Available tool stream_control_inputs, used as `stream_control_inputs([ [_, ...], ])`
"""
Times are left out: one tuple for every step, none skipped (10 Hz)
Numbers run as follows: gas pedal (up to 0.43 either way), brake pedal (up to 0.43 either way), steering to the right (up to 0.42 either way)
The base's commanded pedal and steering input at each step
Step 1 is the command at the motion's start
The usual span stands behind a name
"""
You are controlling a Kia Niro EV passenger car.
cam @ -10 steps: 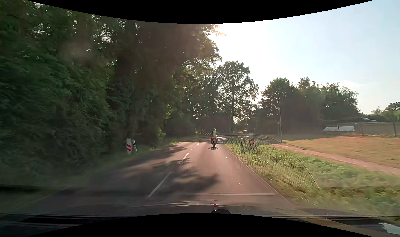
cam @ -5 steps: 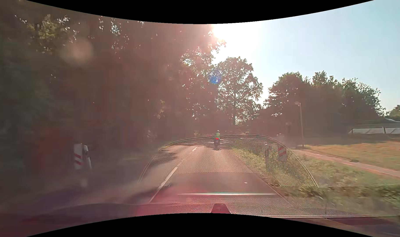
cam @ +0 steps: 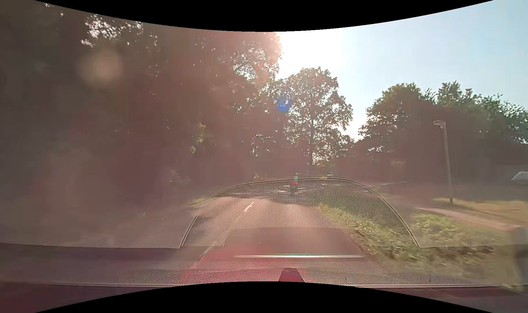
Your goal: Follow the waypoints while adhering to traffic rules and regulations
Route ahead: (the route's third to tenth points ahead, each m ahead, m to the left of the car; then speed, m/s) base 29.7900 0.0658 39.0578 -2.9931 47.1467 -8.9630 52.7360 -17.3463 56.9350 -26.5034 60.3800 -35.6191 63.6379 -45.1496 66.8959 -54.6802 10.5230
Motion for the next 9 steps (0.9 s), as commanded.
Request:
stream_control_inputs([
  [0.157,0.0,0.001],
  [0.157,0.0,0.002],
  [0.157,0.0,0.003],
  [0.157,0.0,0.005],
  [0.157,0.0,0.008],
  [0.157,0.0,0.012],
  [0.157,0.0,0.021],
  [0.157,0.0,0.03],
  [0.157,0.0,0.041],
])
